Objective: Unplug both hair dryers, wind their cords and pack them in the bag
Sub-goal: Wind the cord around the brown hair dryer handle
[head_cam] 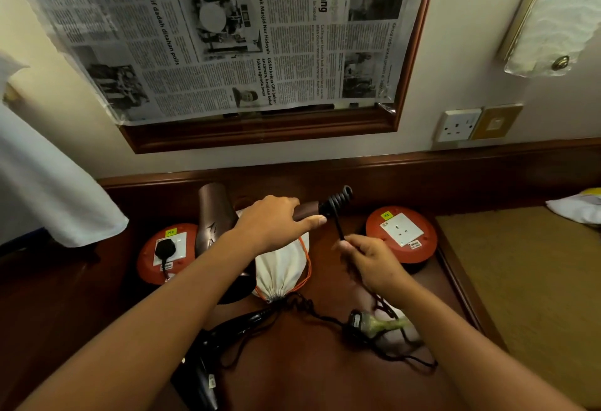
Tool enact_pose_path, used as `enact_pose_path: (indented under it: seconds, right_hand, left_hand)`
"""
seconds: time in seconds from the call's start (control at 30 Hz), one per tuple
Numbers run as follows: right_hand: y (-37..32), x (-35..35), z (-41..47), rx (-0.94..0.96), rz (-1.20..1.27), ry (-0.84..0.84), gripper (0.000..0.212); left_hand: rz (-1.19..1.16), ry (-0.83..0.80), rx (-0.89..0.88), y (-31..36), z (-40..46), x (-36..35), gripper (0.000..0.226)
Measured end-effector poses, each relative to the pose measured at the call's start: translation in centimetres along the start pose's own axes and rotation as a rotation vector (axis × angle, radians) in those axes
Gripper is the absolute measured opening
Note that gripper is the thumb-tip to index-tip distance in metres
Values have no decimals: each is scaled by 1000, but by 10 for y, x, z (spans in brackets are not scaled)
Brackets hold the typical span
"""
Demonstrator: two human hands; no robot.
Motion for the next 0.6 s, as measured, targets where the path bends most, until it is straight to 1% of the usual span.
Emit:
enact_pose_path:
  seconds: [0.07, 0.1, 0.13, 0.23, 0.3, 0.33, 0.4, 0.5, 0.53, 0.6]
  right_hand:
    - [9, -1, 5, -68, 120, -50, 40]
    - [10, -1, 7, -83, 178, -69, 44]
    - [9, -1, 9, -89, 219, -91, 44]
    - [2, -4, 15, -88, 300, -178, 35]
    - [-1, -6, 19, -87, 349, -238, 28]
    - [-3, -6, 20, -87, 368, -265, 27]
    - [-6, -5, 21, -92, 362, -290, 34]
    - [-8, 3, 25, -124, 267, -207, 26]
    - [-9, 8, 27, -126, 212, -153, 26]
    - [-15, 18, 32, -108, 84, -45, 33]
  left_hand:
    - [-47, 28, -39, 9, 0, 5, 54]
    - [-60, 34, -64, 14, 0, 6, 53]
    - [-73, 40, -86, 17, 0, 8, 51]
    - [-137, 56, -123, 18, 0, 11, 51]
    - [-158, 32, -133, 17, -1, 10, 53]
    - [-154, 12, -137, 18, -1, 10, 54]
    - [-134, -39, -152, 21, -3, 7, 49]
    - [-156, -104, -159, 21, -4, 0, 38]
    - [-163, -114, -157, 20, -5, -2, 38]
    - [-168, -122, -158, 19, -7, -4, 42]
Point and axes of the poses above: each hand's wrist, its own z-axis towards the middle knuckle, its own x-axis out of the back of the hand, y = z × x, the point moved 10 cm from there along z, towards the middle knuckle, and after that the axes turned 13 degrees about -x, right-handed, at the moved point
